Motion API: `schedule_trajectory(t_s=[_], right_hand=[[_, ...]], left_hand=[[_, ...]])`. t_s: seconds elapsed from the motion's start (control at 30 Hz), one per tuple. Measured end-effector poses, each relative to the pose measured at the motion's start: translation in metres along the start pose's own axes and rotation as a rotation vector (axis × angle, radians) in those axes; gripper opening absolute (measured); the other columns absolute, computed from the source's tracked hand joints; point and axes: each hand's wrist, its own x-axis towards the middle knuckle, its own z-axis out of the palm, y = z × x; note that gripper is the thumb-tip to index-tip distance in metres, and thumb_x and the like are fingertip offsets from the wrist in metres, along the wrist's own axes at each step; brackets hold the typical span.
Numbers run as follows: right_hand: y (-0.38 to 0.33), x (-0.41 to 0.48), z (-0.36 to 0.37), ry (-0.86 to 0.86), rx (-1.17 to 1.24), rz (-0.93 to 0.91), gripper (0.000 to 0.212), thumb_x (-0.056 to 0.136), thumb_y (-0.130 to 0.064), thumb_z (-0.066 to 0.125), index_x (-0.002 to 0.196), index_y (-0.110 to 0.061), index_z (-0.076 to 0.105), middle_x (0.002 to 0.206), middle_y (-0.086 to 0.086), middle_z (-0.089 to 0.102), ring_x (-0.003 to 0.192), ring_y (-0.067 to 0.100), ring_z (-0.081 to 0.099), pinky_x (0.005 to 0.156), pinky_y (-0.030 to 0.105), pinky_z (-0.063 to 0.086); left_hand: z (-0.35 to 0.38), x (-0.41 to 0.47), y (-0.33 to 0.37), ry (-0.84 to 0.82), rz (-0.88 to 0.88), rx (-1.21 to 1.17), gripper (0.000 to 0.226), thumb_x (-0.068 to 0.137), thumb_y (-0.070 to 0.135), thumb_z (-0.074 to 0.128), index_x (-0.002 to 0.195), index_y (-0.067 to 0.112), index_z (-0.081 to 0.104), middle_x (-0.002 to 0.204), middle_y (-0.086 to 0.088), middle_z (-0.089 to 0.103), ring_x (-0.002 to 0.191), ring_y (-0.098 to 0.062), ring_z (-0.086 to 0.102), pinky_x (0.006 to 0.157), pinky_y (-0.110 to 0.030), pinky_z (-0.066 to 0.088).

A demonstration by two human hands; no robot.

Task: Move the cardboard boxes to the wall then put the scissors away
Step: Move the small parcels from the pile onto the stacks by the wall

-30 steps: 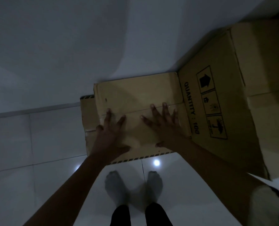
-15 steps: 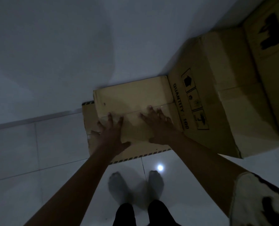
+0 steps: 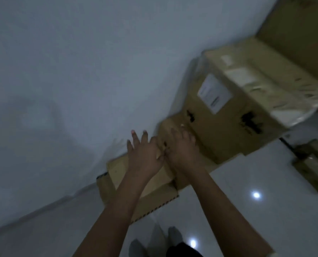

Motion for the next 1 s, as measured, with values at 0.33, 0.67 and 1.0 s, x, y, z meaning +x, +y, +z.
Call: schedule_trajectory(t_s=[0.33, 0.67, 1.0], right_hand=[[0.050, -0.081, -0.147, 0.246, 0.071, 0.253, 0.073, 0.089, -0.037, 0.059, 0.152, -0.027, 0.024, 0.162, 0.003, 0.009, 0.144, 0.033, 0.017, 0.110, 0.052, 0.030], [0.193, -0.175, -0.235, 0.433, 0.135, 0.594, 0.072, 0.094, -0.041, 0.056, 0.154, -0.027, 0.020, 0.163, 0.005, 0.007, 0.144, 0.035, 0.015, 0.110, 0.051, 0.027], [0.335, -0.234, -0.296, 0.457, 0.112, 0.796, 0.074, 0.095, -0.040, 0.056, 0.155, -0.029, 0.015, 0.164, 0.005, -0.001, 0.143, 0.034, 0.015, 0.110, 0.051, 0.025]], left_hand=[[-0.074, -0.040, 0.140, 0.014, 0.311, 0.019, 0.061, 0.091, 0.049, 0.051, 0.143, 0.019, 0.039, 0.157, -0.008, 0.024, 0.146, -0.036, 0.011, 0.116, -0.052, 0.015], [-0.050, -0.057, 0.330, -0.042, 0.844, 0.034, 0.057, 0.094, 0.041, 0.051, 0.146, 0.025, 0.034, 0.152, 0.000, 0.032, 0.143, -0.024, 0.023, 0.113, -0.044, 0.022], [0.002, -0.041, 0.509, -0.149, 0.995, 0.068, 0.064, 0.094, 0.043, 0.052, 0.149, 0.023, 0.028, 0.155, -0.006, 0.027, 0.146, -0.029, 0.016, 0.115, -0.045, 0.021]])
